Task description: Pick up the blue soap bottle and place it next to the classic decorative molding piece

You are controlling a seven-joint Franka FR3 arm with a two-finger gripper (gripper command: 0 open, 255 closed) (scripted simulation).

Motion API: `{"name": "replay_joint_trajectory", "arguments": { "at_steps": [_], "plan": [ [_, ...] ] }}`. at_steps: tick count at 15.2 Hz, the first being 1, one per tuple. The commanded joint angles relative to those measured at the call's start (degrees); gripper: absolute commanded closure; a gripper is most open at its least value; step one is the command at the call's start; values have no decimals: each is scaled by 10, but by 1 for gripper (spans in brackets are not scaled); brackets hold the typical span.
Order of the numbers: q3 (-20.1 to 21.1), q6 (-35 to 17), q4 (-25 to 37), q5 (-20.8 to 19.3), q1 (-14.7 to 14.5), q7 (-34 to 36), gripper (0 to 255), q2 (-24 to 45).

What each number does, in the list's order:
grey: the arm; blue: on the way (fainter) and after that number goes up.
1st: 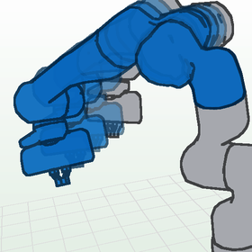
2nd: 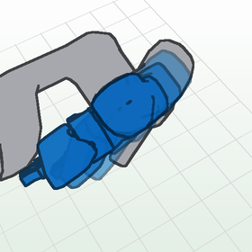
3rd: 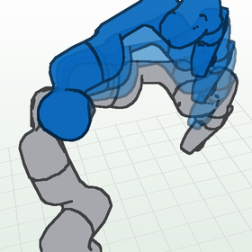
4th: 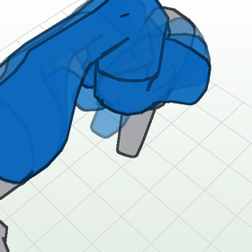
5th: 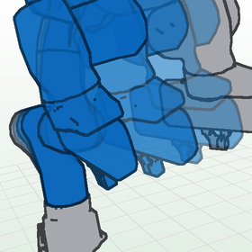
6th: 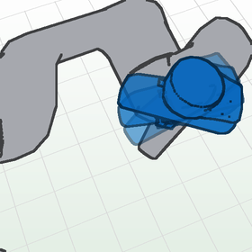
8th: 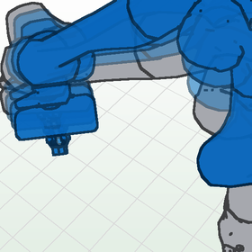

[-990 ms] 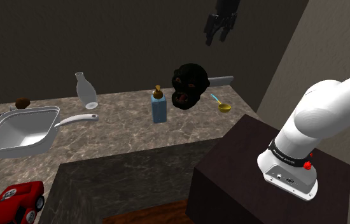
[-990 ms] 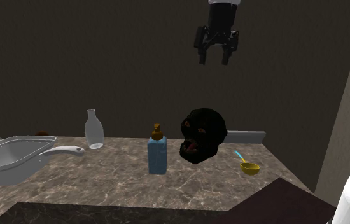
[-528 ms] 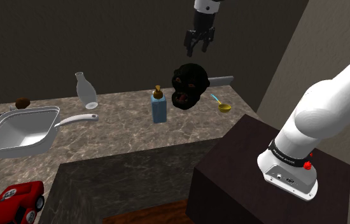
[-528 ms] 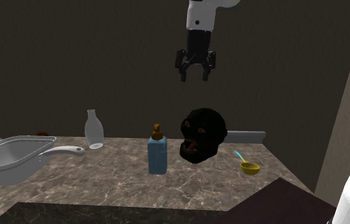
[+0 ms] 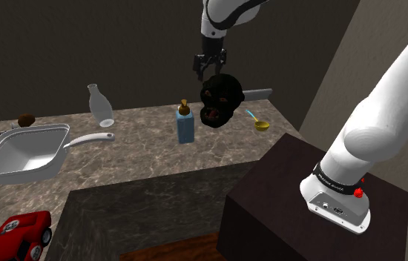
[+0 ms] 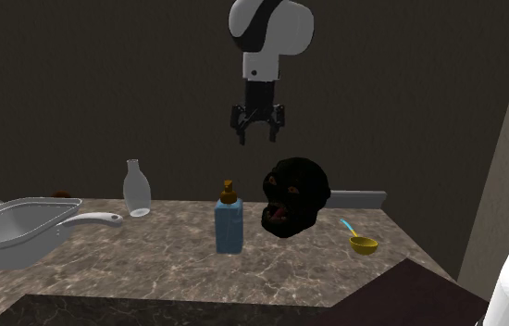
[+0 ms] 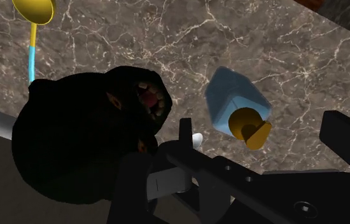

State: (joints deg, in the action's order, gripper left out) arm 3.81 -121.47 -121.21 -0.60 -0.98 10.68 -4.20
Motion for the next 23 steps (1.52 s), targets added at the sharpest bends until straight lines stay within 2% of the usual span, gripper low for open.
{"name": "replay_joint_trajectory", "arguments": {
  "at_steps": [1,12,20,23],
  "plan": [
    [3,-12,29,-4,-2,10,0,46],
    [8,-28,230,-28,-26,60,0,297],
    [6,-73,222,-32,-27,63,0,334],
    [6,-73,222,-32,-27,63,0,334]
  ]
}}
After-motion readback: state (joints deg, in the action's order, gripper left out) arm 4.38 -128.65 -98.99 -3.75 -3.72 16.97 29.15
